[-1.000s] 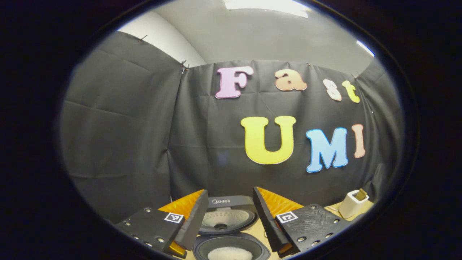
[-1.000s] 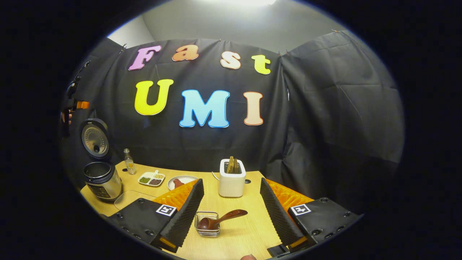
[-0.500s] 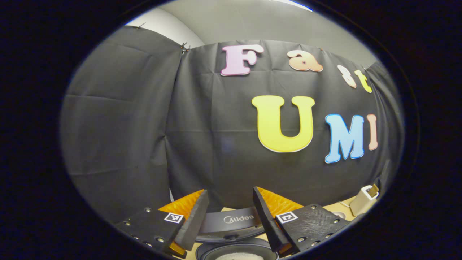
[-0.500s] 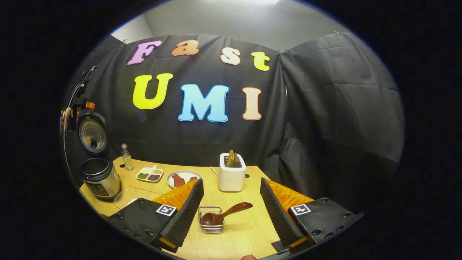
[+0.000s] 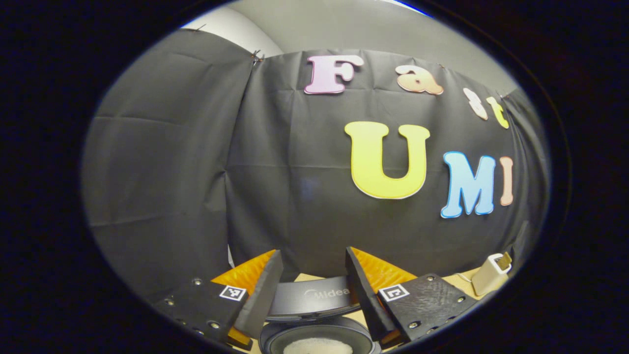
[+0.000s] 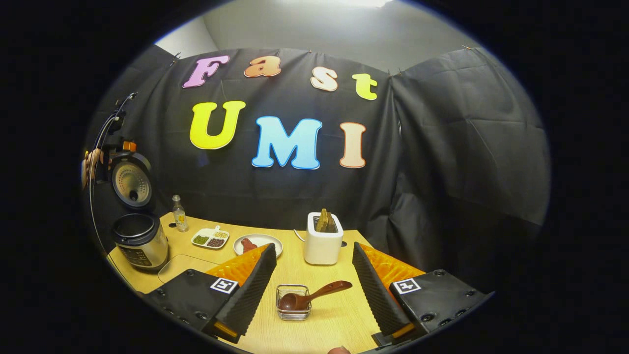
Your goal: Close the left gripper, press the button to open the rice cooker; take a wooden spoon from the chopstick holder with the right hand, scoop a spoonful of rice and pour it into the rice cooker, then put the wooden spoon back into the chopstick holder.
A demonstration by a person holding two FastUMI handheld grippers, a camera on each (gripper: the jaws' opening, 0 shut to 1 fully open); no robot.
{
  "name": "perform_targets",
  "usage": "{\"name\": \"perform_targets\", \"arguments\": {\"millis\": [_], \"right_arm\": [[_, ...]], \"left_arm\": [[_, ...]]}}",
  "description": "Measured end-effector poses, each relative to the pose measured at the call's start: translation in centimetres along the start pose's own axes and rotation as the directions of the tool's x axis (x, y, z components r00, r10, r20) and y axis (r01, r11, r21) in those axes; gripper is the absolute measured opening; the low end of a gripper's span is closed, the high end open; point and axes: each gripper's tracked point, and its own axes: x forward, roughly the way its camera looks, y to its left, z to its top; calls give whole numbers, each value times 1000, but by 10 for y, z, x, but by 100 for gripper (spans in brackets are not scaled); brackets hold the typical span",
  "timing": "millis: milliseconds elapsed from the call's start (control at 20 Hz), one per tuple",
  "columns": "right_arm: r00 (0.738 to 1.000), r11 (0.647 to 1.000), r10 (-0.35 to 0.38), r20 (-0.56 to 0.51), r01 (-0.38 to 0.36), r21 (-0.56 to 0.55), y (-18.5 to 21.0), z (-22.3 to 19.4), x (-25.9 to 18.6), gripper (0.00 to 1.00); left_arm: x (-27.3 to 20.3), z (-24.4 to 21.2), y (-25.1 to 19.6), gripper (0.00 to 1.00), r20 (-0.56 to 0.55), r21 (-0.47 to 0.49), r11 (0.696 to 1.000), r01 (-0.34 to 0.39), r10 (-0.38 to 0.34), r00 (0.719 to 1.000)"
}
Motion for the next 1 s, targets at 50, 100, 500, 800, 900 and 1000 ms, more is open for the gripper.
{"name": "perform_targets", "arguments": {"millis": [50, 100, 500, 800, 900, 1000], "right_arm": [[1000, 1000, 9, 4, -9, 3, 0, 0, 1, 99], [1000, 1000, 20, 8, -20, 5, -1, 1, 0, 99], [996, 996, 86, 13, -86, 4, -14, 1, -1, 99], [993, 993, 121, 8, -121, -2, -24, -4, -5, 99], [991, 992, 130, 6, -130, 0, -26, -5, -8, 99], [991, 991, 136, 6, -136, -2, -28, -7, -10, 99]], "left_arm": [[-7, -3, -3, 81, -3, 9, 1000, -2, 3, 1000], [-15, -7, -5, 84, -4, 15, 1000, -6, 6, 1000], [-70, -46, -21, 83, -53, 16, 1000, -11, 12, 999], [-102, -81, -31, 81, -93, 16, 1000, -12, 14, 996], [-112, -93, -34, 81, -104, 19, 1000, -11, 13, 994], [-120, -108, -37, 81, -117, 21, 1000, -12, 14, 993]]}}
